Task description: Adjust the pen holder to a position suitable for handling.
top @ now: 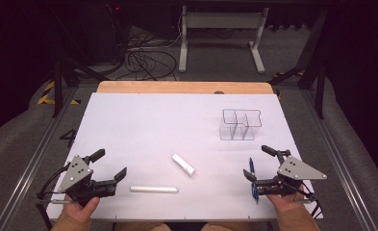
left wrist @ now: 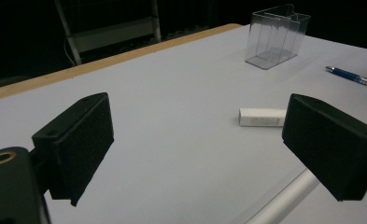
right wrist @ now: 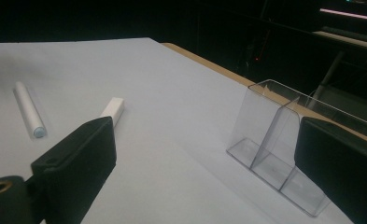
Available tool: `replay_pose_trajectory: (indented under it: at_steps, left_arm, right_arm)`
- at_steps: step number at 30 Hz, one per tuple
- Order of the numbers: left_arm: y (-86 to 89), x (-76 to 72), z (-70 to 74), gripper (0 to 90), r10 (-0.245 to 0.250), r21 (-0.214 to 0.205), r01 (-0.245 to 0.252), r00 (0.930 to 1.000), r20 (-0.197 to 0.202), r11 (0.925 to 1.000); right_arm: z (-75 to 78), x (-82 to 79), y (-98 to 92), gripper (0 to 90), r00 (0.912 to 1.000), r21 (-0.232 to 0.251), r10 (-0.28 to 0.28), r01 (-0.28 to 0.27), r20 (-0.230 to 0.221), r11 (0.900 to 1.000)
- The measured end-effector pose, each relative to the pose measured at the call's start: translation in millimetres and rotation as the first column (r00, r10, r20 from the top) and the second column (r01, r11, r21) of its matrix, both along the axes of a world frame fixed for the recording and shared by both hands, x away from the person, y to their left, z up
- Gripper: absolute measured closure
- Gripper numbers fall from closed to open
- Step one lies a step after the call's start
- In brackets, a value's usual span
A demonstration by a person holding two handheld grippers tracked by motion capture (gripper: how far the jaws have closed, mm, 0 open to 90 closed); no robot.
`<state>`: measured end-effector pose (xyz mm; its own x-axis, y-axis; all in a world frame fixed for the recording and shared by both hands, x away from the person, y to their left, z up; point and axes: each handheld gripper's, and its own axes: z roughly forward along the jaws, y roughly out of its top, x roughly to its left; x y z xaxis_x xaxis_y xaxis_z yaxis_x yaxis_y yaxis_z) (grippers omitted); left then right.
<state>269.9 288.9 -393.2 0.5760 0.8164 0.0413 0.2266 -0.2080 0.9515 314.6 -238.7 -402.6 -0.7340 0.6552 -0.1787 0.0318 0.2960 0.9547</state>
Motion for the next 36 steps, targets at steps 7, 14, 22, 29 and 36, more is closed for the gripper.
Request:
replay_pose_trajectory:
  at_steps: [7,14,22,29,36]
  left_arm:
    - [-0.1,0.0,-0.1,9.9,-0.002,-0.002,0.002,1.0000,-0.001,1.0000]
    - [0.0,-0.1,-0.3,10.0,0.003,0.000,-0.003,1.0000,-0.001,1.0000]
    - [-1.0,0.1,-0.7,10.0,0.005,0.012,-0.005,1.0000,0.002,0.9999]
    - [-0.9,-0.5,-0.2,10.0,0.010,0.022,-0.010,0.9999,0.007,0.9997]
    - [-0.7,-0.1,-0.4,10.1,0.008,0.019,-0.008,1.0000,0.005,0.9998]
  right_arm:
    - [0.7,0.1,-0.3,6.5,1.0000,-0.002,0.000,0.000,0.007,1.0000]
    - [3.2,-0.6,0.6,7.8,0.9998,-0.018,-0.001,0.001,0.018,0.9998]
    - [6.2,2.6,-0.3,8.4,1.0000,-0.020,0.004,-0.004,0.005,0.9998]
    - [14.4,9.6,2.2,9.1,0.9991,-0.003,0.034,-0.034,-0.026,0.9994]
    - [19.1,17.5,3.8,9.0,0.9989,-0.018,0.032,-0.032,-0.036,0.9993]
